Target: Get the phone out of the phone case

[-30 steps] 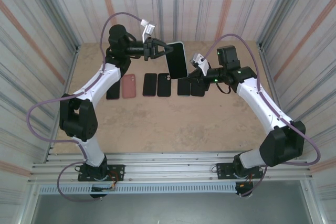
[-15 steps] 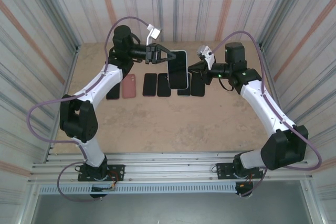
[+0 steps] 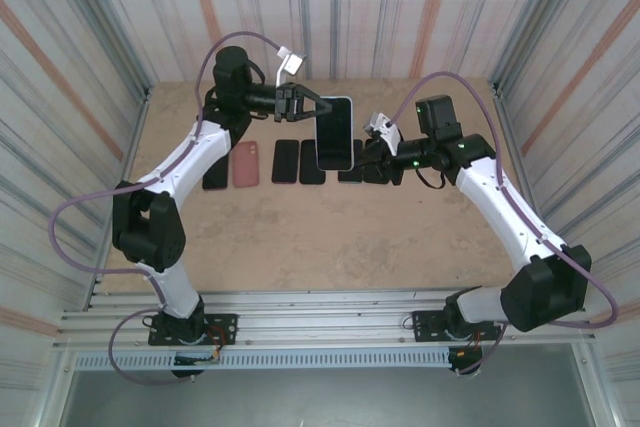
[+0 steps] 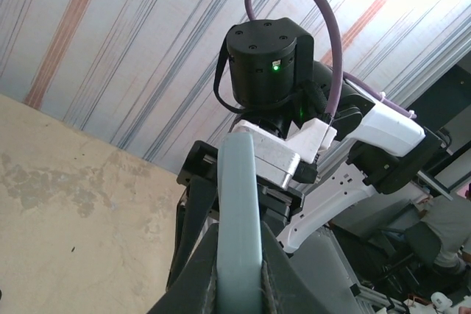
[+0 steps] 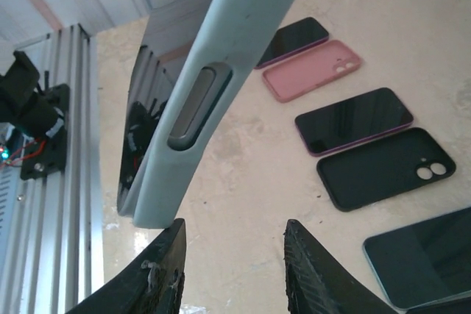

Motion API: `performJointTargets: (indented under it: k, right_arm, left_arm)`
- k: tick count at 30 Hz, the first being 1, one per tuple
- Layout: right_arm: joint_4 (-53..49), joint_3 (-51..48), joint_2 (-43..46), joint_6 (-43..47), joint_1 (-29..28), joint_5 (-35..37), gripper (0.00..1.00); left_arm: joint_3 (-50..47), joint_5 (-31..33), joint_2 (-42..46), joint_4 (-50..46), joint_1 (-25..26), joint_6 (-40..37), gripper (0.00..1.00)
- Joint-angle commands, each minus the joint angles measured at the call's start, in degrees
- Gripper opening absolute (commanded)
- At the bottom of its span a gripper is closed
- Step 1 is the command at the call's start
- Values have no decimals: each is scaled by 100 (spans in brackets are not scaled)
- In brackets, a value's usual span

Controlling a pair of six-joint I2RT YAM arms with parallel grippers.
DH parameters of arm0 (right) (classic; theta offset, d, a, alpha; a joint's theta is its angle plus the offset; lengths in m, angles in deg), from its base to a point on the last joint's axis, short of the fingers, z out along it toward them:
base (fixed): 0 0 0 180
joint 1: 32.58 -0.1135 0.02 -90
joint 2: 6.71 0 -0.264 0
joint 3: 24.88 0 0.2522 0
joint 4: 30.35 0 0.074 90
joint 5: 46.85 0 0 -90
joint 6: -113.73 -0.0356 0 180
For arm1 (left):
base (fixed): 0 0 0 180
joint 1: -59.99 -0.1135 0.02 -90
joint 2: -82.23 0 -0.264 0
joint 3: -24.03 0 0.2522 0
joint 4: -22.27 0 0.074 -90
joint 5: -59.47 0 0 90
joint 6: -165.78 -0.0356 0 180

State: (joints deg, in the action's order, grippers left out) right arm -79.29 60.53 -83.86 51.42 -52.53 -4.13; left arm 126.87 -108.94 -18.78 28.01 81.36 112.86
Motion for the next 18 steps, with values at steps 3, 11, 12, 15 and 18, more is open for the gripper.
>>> performJointTargets:
  k: [3,11,12,15,18]
  right_arm:
    - [-236,277,-44,208,-160,-593,38]
    - [-361,332,-142,285,-178,-550,33]
    - [-345,331,-143,295,-179,-505,32]
    - [-333,329,-178,359,-176,-363,30]
    - [-226,318,-188,292,-140,-343,27]
  left_arm:
    - [250,165,337,122,-27,-195,0]
    - [204,165,377,105,-36,-183,0]
    - [174,165,374,217,-36,-105,0]
    - [128,121,364,523,-36,217,0]
    - [128,55,350,556,-27,289,0]
